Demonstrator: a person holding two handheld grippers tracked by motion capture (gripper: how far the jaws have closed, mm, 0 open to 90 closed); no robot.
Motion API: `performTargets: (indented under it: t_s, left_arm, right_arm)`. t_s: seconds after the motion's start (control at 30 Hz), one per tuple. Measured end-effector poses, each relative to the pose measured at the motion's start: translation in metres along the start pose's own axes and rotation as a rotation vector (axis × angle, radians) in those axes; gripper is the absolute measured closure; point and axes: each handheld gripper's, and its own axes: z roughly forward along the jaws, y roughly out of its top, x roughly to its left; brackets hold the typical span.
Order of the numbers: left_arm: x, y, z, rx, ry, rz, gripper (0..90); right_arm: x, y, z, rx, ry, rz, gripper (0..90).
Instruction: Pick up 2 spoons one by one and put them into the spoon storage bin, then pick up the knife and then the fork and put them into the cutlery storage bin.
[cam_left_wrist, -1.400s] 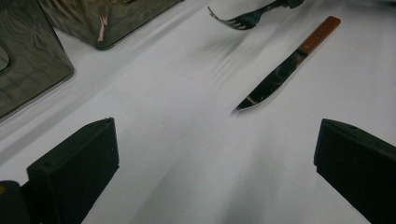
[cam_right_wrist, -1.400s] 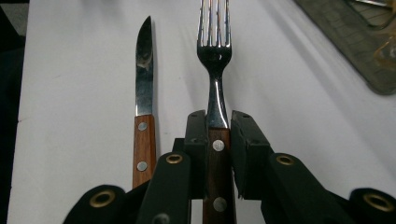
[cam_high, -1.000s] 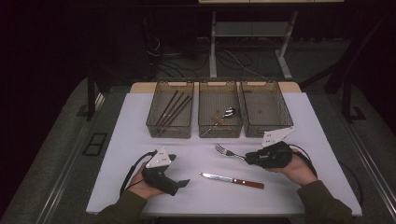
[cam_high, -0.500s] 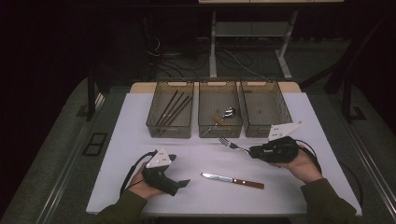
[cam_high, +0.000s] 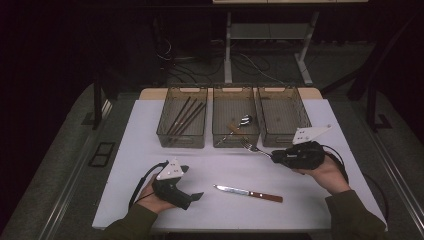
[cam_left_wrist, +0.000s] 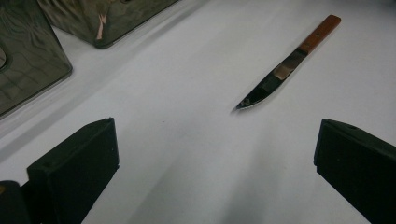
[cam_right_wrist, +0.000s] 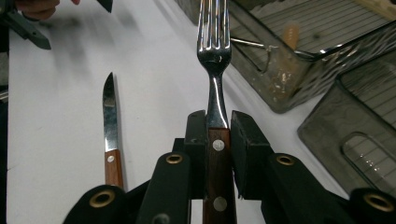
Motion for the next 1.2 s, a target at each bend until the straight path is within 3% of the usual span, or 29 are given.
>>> performTargets:
  t_s: [0.2,0.63,0.97,1.2]
  left_arm:
    - [0.000,0.000,0.000,0.001,-0.001,0.002,0.0]
    - [0.000,0.000,0.001,0.004,-0.003,-0.005,0.0]
    - [-0.001,0.000,0.000,0.002,-0.003,-0.007,0.0]
    - [-0.001,0.000,0.001,0.005,-0.002,-0.006,0.0]
  right_arm:
    - [-0.006,0.003,-0.006,-0.014,-0.028,0.010,77.5]
    - [-0.026,0.009,-0.017,-0.033,-0.102,0.077,77.5]
    - [-0.052,0.012,-0.031,-0.050,-0.175,0.136,77.5]
    - [-0.069,0.020,-0.035,-0.061,-0.202,0.163,77.5]
